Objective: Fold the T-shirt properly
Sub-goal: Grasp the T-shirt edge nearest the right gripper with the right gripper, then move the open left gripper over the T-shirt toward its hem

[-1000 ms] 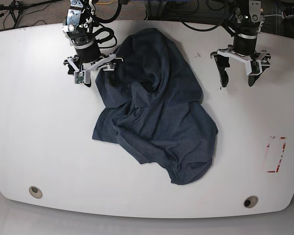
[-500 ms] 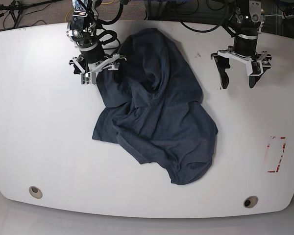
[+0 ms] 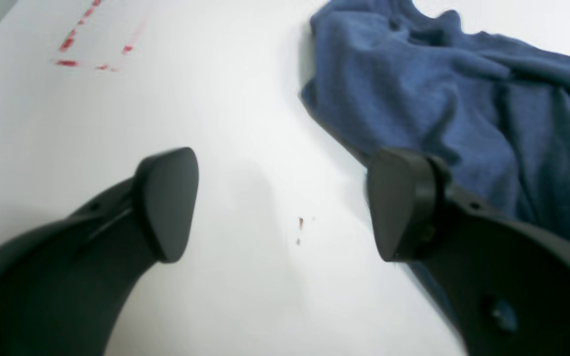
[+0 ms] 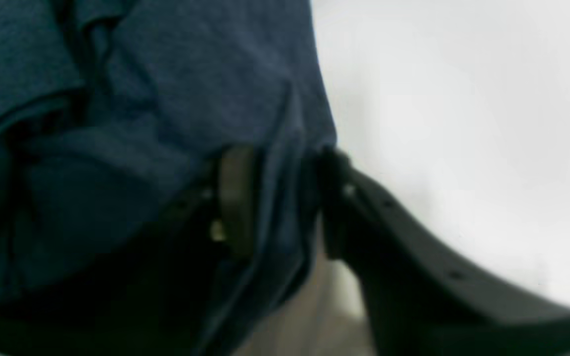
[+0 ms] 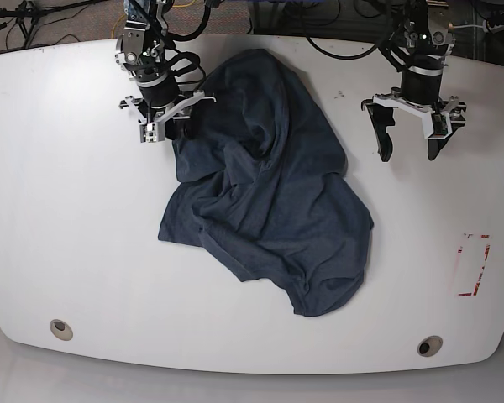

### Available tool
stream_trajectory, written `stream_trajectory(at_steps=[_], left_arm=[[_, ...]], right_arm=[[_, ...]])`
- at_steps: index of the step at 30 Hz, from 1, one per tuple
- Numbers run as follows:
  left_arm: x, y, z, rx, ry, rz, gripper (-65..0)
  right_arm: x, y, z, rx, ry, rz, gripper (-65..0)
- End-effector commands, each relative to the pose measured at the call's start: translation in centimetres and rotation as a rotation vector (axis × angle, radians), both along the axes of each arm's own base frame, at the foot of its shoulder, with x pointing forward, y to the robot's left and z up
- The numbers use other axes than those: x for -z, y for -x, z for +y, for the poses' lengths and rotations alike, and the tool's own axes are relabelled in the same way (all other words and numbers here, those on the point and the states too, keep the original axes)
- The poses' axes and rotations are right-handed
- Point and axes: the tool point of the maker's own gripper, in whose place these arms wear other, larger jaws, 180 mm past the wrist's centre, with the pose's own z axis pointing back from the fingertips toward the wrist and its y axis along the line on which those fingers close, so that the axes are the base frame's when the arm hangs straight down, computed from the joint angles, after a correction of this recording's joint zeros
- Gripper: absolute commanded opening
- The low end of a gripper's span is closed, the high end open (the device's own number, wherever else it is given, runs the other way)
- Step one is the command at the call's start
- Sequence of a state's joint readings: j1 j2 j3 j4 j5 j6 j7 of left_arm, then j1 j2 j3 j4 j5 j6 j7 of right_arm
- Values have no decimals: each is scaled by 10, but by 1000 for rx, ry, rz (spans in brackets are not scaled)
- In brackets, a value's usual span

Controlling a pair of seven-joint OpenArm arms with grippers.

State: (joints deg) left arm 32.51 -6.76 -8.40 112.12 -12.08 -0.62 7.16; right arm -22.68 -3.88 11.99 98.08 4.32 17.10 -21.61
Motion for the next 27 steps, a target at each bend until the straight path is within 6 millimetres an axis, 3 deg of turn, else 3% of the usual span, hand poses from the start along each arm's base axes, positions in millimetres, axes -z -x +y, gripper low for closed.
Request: stream_trajectory(at_steps=[1, 8, 10, 20, 27], left_arm=[[-11, 0, 3, -11, -3, -45, -149], [-9, -2, 4, -14, -4, -42, -150], [-4, -6, 5, -10, -3, -26, -150], [15, -21, 9, -14, 5, 37, -154], [27, -40, 8, -8, 10, 63, -153]], right_arm=[[-9, -5, 1, 3, -1, -40, -581], [-14, -7, 0, 7, 0, -57, -650], [-31, -14, -1, 2, 3, -104, -650], [-53, -21, 1, -12, 11, -173, -650], [-41, -17, 4, -11, 2, -134, -650]])
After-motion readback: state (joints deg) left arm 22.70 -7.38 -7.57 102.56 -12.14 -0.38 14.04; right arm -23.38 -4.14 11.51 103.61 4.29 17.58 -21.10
